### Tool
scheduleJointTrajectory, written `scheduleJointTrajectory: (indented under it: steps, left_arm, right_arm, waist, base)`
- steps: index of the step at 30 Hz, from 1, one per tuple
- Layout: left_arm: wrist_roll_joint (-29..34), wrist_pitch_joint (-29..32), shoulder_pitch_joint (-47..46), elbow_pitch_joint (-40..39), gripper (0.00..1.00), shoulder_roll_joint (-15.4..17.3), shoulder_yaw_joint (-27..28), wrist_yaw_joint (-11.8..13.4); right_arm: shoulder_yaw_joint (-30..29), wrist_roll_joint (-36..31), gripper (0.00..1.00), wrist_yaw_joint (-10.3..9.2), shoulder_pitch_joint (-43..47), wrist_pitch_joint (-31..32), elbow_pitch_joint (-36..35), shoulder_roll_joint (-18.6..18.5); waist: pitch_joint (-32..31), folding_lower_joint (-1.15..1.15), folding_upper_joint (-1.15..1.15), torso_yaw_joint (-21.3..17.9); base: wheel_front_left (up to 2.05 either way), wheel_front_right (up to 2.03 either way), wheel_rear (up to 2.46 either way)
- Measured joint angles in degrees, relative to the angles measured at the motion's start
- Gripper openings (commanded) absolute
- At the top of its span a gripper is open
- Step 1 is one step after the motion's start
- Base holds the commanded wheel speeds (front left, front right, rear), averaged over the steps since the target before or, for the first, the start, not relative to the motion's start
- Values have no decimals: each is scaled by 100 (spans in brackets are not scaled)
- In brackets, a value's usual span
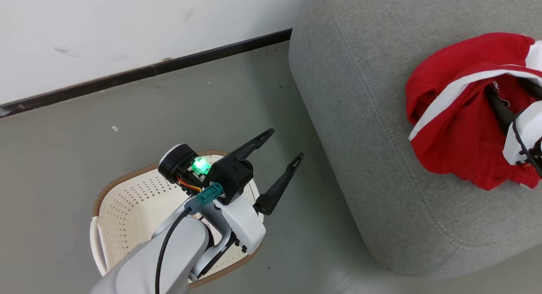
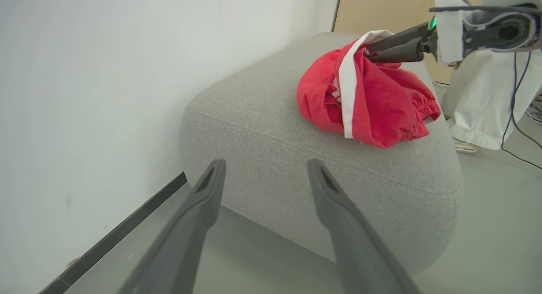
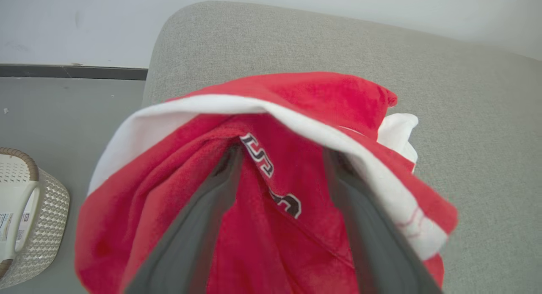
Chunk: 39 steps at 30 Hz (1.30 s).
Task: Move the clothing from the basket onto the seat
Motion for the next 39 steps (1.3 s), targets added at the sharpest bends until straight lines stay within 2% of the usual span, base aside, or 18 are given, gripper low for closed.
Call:
scheduleJointTrajectory:
  steps: [16, 28, 34, 39]
  left_arm:
    - [-124, -111, 54, 200, 100, 91, 143, -9]
    - [-350, -464, 525, 392, 100, 185, 631, 356]
    - [-480, -648, 841, 477, 100, 236, 914, 624]
    - [-530, -797, 1133, 554, 100, 308, 1140, 838]
  right_arm:
    - [386, 216, 100, 0, 282, -413, -364, -126]
    - [286, 213, 100, 0, 437, -827, -675, -123]
    - [260, 96, 100, 0, 527, -915, -855, 25]
    - [192, -85, 100, 0, 588, -966, -1017, 288]
  waist:
    - [-258, 0, 0, -391]
    - [-599, 0, 0, -479]
    - [-762, 0, 0, -364]
    - [-893, 0, 0, -220]
  base:
    - [0, 0, 0]
    - [0, 0, 0]
    - [0, 0, 0]
    - [0, 0, 0]
